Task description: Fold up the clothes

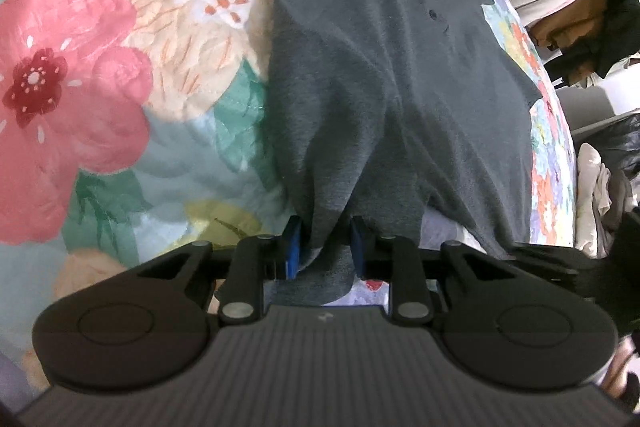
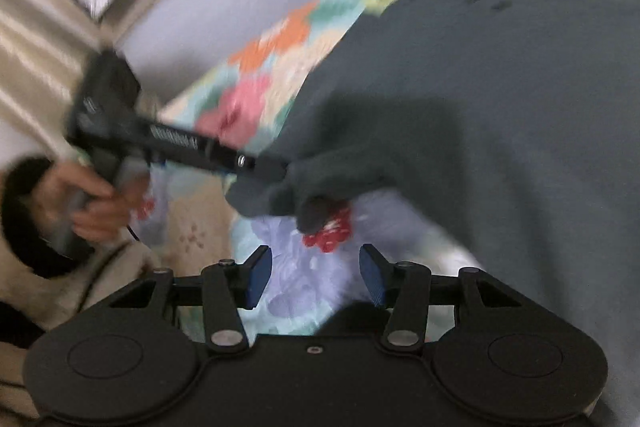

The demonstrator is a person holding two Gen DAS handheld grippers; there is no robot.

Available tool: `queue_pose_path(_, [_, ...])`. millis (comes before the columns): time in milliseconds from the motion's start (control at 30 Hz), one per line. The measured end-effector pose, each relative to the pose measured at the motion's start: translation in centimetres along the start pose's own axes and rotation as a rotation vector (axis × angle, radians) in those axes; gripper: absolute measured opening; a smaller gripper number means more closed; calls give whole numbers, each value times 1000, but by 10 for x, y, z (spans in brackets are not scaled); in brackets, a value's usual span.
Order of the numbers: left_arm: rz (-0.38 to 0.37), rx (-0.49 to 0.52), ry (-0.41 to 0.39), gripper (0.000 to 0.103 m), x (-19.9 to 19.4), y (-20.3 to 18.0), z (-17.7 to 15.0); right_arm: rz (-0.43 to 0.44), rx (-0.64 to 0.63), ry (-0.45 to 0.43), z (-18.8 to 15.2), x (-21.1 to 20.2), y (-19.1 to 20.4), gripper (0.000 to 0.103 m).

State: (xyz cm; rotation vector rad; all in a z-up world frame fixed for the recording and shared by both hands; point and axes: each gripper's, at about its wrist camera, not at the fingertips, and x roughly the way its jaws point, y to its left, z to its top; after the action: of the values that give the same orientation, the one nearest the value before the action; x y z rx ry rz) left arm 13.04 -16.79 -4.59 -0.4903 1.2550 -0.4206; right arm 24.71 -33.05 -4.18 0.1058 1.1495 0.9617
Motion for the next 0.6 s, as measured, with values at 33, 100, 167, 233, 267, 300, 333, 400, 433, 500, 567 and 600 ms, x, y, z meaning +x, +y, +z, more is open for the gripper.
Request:
queue_pose_path(33, [-4,2,-3,25,0,1,0,11,2,10,3,12,1,54])
queue_pose_path(100, [-11,-3,-12,25,-1,3,2,2,-1,7,9,27,3,54])
queue_pose_path(167, [-14,1,-21,24,-3,2,2,-17,-28,-20,14,39,6,55])
queue_pose_path(233, [-16,11,-37,25,-6,0,2,-50,-21,5,20,53,4,50])
queue_pose_path(267, [-15,18,-51,13,-8,-2,2,-35,7,40,24,58,1,39])
queue_pose_path(300, [-19,21,-72,5,-11,-3,2,32,52,73,27,58,-3,12])
queue_pose_path(333, [-39,12,-101,4,-15,-2,3,128,120,79,28,54,-8,10])
queue_pose_path(400, [-116,-31,-143,5,-27,3,5,302,264,46,24,40,-16,10])
queue_pose_path(433, [-126,-40,-154,5,-31,4,5,350,313,31,23,36,-18,10])
queue_pose_path(500, [-92,-33,-163,5,-35,3,4,429,420,10,17,32,-22,10])
queue_pose_path(567, [13,8,-144,5,-30,-3,3,481,552,26,6,38,-33,10])
queue_pose_path(600, [55,33,-126,5,-25,-6,1,471,586,40,1,42,-36,10])
